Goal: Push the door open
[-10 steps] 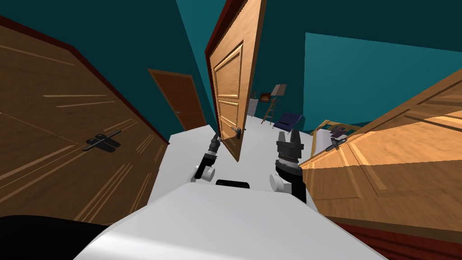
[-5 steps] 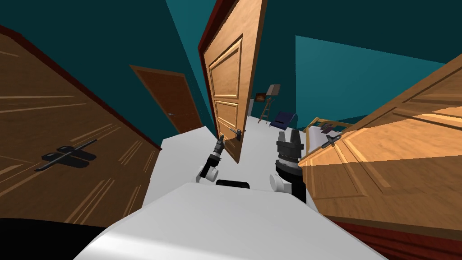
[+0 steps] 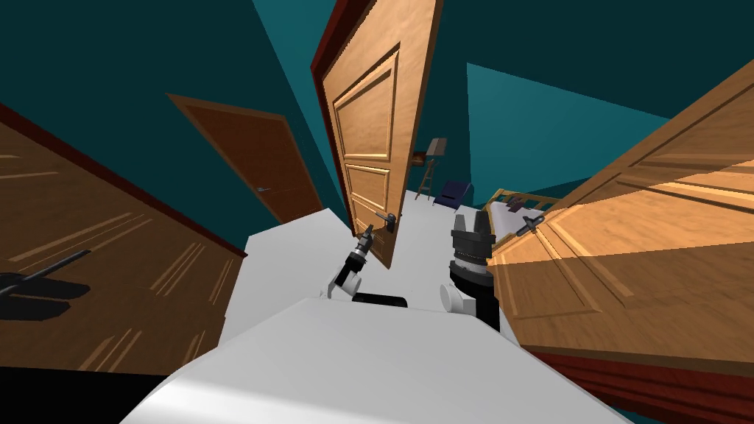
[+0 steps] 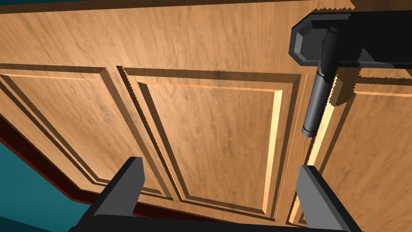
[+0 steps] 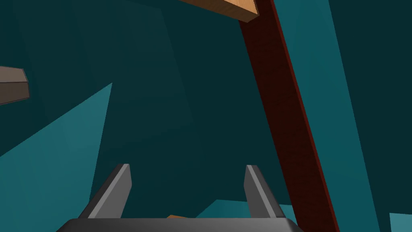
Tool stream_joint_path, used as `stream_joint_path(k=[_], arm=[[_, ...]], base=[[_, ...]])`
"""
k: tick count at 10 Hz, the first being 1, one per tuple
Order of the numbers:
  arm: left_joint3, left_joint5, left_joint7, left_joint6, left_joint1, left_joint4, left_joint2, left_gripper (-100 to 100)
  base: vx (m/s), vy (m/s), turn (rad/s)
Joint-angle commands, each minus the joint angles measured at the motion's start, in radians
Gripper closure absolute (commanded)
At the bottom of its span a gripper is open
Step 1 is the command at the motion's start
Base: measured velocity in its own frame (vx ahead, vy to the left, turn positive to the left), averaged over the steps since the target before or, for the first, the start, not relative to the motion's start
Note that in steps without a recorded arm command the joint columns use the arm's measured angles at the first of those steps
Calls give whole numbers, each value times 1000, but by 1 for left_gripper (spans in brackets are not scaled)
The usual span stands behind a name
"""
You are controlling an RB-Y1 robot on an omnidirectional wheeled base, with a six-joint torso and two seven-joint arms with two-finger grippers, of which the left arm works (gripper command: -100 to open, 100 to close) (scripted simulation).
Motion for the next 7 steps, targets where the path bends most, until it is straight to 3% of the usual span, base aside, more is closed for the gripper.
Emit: stream_joint_path(k=[1,7], arm=[[-29,1,14,17,-26,43,1,-100],[-107,6,55,41,-105,194,8,-100]], base=[[95,149,-206],[120,168,-166]])
